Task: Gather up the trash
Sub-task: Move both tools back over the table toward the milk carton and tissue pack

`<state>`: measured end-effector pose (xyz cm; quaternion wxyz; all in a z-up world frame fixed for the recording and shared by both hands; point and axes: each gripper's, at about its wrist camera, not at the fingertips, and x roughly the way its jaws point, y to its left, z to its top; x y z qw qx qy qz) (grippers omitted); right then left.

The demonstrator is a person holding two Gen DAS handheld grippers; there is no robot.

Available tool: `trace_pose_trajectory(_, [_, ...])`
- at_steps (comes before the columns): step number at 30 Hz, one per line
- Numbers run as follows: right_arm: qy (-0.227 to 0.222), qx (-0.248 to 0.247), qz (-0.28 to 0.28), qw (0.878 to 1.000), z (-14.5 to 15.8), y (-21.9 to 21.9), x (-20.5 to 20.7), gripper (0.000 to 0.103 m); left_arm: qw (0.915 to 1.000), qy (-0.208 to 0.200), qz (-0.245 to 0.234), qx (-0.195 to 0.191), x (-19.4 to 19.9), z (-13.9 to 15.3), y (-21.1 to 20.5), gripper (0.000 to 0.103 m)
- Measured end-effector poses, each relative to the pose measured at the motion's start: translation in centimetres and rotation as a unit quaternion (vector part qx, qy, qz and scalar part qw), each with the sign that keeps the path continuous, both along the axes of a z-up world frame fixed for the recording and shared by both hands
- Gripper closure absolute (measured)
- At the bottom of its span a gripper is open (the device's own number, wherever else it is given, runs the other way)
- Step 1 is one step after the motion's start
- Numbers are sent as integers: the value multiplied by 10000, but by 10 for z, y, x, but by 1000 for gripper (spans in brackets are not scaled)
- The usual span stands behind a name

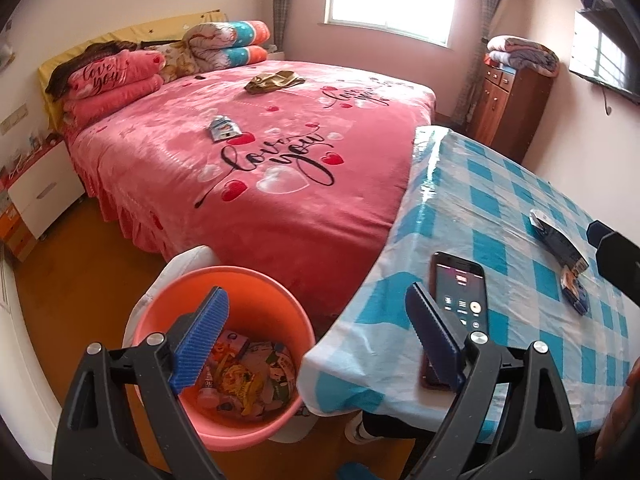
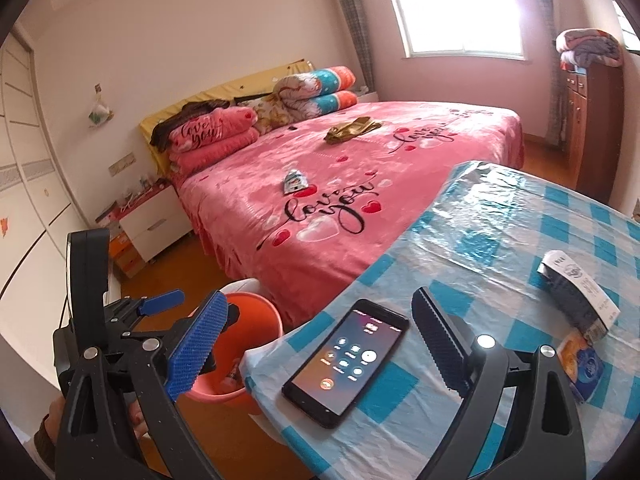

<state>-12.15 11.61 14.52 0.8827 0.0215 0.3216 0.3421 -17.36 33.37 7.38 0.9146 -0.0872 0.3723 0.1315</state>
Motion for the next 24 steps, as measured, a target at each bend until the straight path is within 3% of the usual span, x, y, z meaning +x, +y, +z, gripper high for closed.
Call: trace_pose_trajectory(24, [118,440,-880,9951,-18,-96,-3,11,9957,88,-701,603,19,13,-80,12])
